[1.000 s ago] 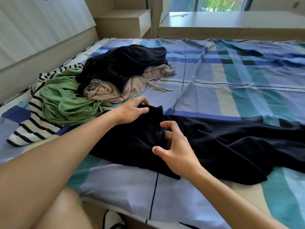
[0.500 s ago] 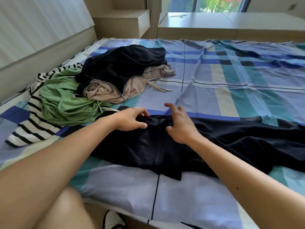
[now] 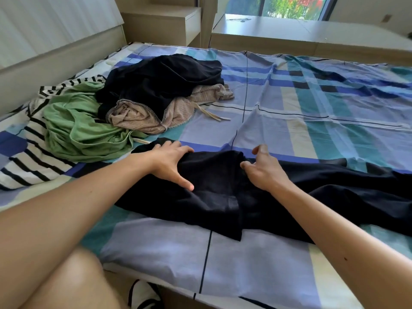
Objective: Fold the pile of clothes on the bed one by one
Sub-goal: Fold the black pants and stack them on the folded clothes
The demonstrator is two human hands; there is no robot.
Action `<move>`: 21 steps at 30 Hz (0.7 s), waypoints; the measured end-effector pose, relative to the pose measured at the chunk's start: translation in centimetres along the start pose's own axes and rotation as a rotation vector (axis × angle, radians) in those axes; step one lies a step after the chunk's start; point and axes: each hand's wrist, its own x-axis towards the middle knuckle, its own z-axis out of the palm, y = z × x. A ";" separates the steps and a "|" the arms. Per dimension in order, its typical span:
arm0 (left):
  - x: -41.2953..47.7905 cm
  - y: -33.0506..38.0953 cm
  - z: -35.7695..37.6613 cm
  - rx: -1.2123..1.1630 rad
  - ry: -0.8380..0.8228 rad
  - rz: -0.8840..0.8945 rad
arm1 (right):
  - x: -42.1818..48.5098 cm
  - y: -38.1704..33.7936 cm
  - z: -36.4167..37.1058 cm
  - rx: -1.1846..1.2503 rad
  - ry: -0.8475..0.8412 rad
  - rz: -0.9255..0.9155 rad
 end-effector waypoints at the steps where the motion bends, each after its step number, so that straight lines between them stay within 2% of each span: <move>1: 0.1 0.2 0.1 0.043 -0.006 -0.001 | -0.6 0.0 0.0 0.024 -0.016 0.015; 5: 0.7 1.1 0.5 0.083 -0.023 0.022 | -2.6 -1.1 1.0 0.157 -0.123 0.063; 10: 0.9 2.4 1.1 0.059 -0.048 0.059 | -3.3 -2.7 2.2 0.264 -0.135 0.037; 14: 0.9 3.7 0.7 0.031 0.059 0.118 | -2.9 -2.3 0.6 0.375 -0.055 -0.039; 18: 0.7 6.1 0.7 0.008 0.184 0.209 | -3.1 -1.1 -1.5 0.225 0.021 -0.091; 21: 0.7 8.4 1.6 0.025 0.148 0.264 | -4.3 0.8 -2.5 -0.007 0.073 -0.163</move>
